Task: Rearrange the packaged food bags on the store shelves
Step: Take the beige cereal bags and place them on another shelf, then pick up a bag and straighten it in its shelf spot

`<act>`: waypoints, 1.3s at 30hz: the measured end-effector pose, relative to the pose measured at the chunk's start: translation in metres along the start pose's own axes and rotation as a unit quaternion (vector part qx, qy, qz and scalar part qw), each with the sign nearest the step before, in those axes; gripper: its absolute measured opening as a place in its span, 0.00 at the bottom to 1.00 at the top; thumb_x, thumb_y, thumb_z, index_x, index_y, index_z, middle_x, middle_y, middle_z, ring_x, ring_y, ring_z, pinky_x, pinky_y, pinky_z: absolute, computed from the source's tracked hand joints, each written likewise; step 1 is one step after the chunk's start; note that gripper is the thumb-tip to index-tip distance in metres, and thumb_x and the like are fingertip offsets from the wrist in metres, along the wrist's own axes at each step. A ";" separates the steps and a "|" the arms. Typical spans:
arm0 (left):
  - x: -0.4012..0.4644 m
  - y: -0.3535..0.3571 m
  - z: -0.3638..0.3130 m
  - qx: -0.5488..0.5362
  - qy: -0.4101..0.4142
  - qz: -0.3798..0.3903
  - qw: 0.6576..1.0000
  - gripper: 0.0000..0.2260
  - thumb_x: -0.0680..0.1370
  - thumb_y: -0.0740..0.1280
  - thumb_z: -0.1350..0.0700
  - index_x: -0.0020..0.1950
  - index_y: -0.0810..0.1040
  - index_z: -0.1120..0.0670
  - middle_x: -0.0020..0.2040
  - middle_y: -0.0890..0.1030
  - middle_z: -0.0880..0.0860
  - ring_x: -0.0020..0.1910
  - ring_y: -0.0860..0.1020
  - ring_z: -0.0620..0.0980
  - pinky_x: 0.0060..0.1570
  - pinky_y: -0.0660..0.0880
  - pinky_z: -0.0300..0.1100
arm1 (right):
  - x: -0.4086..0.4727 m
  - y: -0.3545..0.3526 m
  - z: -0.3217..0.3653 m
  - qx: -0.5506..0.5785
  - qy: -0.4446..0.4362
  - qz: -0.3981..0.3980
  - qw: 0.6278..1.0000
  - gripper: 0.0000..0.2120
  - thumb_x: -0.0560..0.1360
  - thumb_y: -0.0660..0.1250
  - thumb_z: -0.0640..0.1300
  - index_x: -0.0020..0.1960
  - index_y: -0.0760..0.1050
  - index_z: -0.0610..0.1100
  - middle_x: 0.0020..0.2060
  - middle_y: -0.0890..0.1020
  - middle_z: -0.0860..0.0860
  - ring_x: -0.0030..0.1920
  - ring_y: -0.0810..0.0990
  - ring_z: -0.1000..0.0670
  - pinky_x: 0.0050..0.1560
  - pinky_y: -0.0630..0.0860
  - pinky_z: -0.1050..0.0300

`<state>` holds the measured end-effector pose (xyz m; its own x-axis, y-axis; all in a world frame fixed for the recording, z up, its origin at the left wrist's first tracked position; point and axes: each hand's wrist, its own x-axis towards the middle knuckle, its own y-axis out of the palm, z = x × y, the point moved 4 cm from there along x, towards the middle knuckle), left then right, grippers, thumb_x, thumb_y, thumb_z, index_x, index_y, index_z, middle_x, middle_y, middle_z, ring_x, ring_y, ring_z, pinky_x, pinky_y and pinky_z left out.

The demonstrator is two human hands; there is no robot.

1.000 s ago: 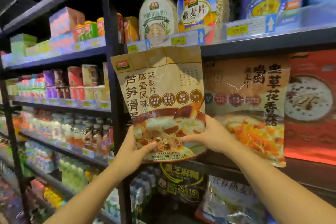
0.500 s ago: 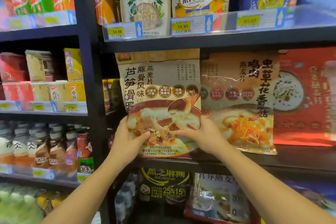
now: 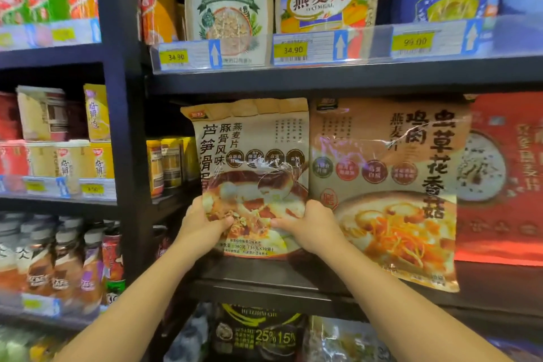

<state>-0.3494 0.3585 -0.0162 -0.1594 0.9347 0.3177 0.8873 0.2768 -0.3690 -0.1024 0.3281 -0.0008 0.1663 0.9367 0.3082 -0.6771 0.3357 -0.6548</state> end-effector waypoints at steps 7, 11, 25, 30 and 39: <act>0.003 0.003 0.000 0.008 0.007 0.007 1.000 0.31 0.76 0.76 0.52 0.75 0.66 0.51 0.68 0.76 0.53 0.66 0.77 0.54 0.67 0.75 0.60 | 0.008 0.002 -0.004 -0.019 0.010 -0.015 1.000 0.30 0.71 0.77 0.66 0.54 0.74 0.42 0.48 0.79 0.49 0.48 0.80 0.46 0.40 0.76 0.52; 0.000 -0.001 -0.002 0.049 0.009 -0.019 0.999 0.33 0.76 0.76 0.51 0.77 0.66 0.52 0.70 0.73 0.56 0.69 0.73 0.58 0.69 0.72 0.60 | 0.000 0.002 -0.002 -0.008 0.014 -0.016 1.000 0.29 0.72 0.76 0.65 0.52 0.71 0.42 0.46 0.77 0.50 0.45 0.75 0.48 0.32 0.67 0.57; -0.046 -0.008 -0.005 0.335 0.127 0.109 0.927 0.32 0.76 0.71 0.39 0.73 0.66 0.54 0.72 0.70 0.57 0.71 0.66 0.61 0.70 0.66 0.52 | -0.072 -0.015 0.001 -0.119 0.036 -0.043 0.991 0.38 0.74 0.73 0.67 0.71 0.71 0.41 0.65 0.80 0.43 0.63 0.79 0.40 0.55 0.79 0.48; -0.065 -0.006 -0.011 0.349 0.167 0.163 0.907 0.40 0.75 0.71 0.36 0.80 0.63 0.54 0.75 0.72 0.56 0.72 0.71 0.59 0.69 0.70 0.49 | -0.103 -0.032 -0.007 -0.163 0.051 -0.019 0.985 0.43 0.74 0.71 0.70 0.76 0.68 0.40 0.70 0.77 0.42 0.69 0.77 0.40 0.64 0.78 0.45; -0.107 -0.007 -0.025 0.362 0.168 0.189 0.897 0.39 0.74 0.70 0.33 0.79 0.67 0.53 0.75 0.73 0.54 0.72 0.72 0.56 0.69 0.72 0.52 | -0.160 -0.069 -0.035 -0.219 0.050 -0.036 0.974 0.38 0.76 0.70 0.67 0.78 0.68 0.46 0.66 0.80 0.45 0.64 0.80 0.41 0.57 0.80 0.46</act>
<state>-0.3274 0.2507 -0.0263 0.3422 0.9055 0.2511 0.3180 0.1398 -0.9377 -0.0577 0.1583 -0.0294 0.2863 0.9071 0.3086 -0.2943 0.3898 -0.8726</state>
